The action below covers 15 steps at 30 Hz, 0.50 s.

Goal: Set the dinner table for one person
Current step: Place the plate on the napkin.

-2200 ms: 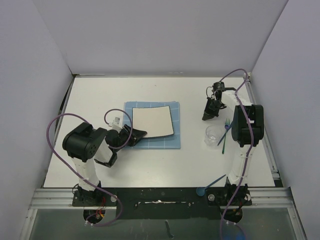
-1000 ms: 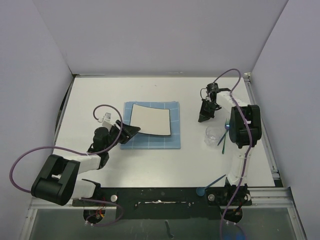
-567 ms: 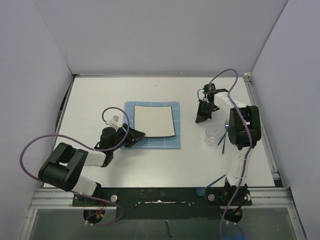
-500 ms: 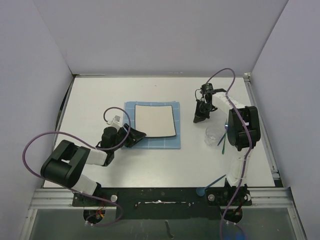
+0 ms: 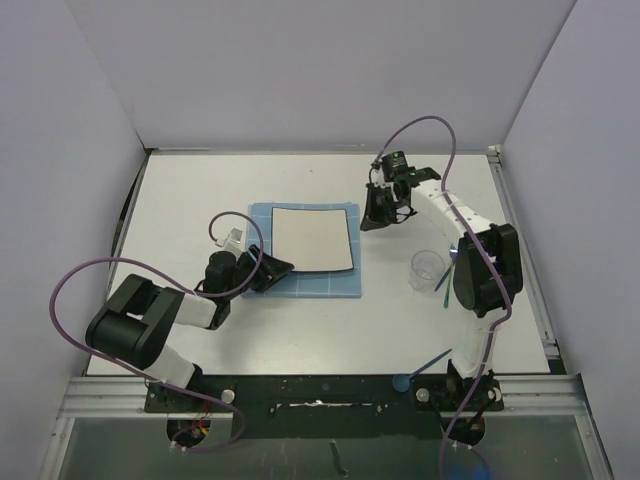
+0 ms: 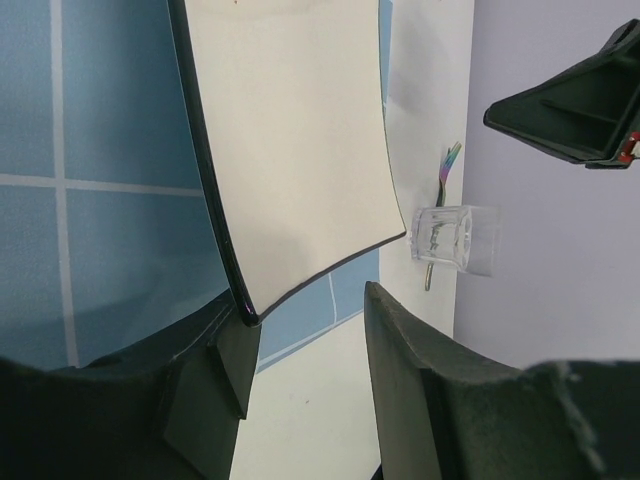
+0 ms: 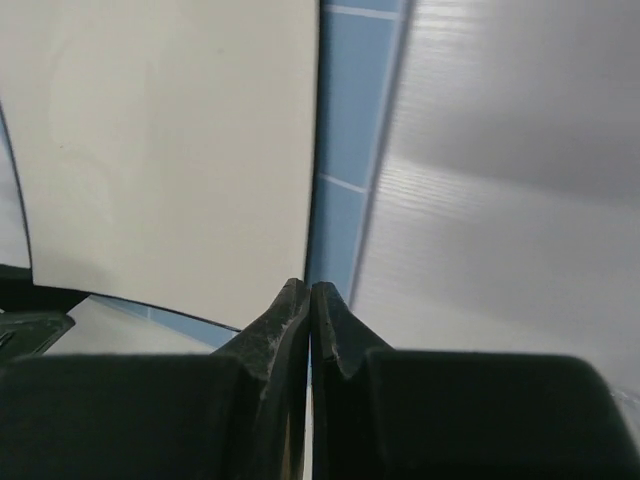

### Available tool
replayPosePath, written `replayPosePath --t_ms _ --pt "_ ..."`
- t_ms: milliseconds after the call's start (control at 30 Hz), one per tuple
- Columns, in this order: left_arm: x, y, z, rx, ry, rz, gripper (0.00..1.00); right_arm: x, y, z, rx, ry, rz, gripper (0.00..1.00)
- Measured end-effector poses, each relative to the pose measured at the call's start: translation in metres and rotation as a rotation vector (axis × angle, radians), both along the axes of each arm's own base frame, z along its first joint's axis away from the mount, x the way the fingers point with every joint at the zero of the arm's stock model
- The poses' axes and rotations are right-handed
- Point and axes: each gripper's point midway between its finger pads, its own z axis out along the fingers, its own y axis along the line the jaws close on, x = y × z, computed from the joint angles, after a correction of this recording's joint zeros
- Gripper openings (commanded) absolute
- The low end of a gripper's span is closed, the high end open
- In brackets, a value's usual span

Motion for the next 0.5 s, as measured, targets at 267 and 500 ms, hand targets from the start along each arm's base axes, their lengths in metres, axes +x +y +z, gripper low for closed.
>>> replayPosePath --t_ms 267,500 --pt "0.001 0.001 0.002 0.002 -0.004 0.010 0.43 -0.025 0.091 0.006 0.051 -0.020 0.211 0.00" --pt "0.004 0.006 0.015 0.003 -0.033 0.033 0.43 -0.055 0.132 -0.020 0.050 0.046 0.312 0.00"
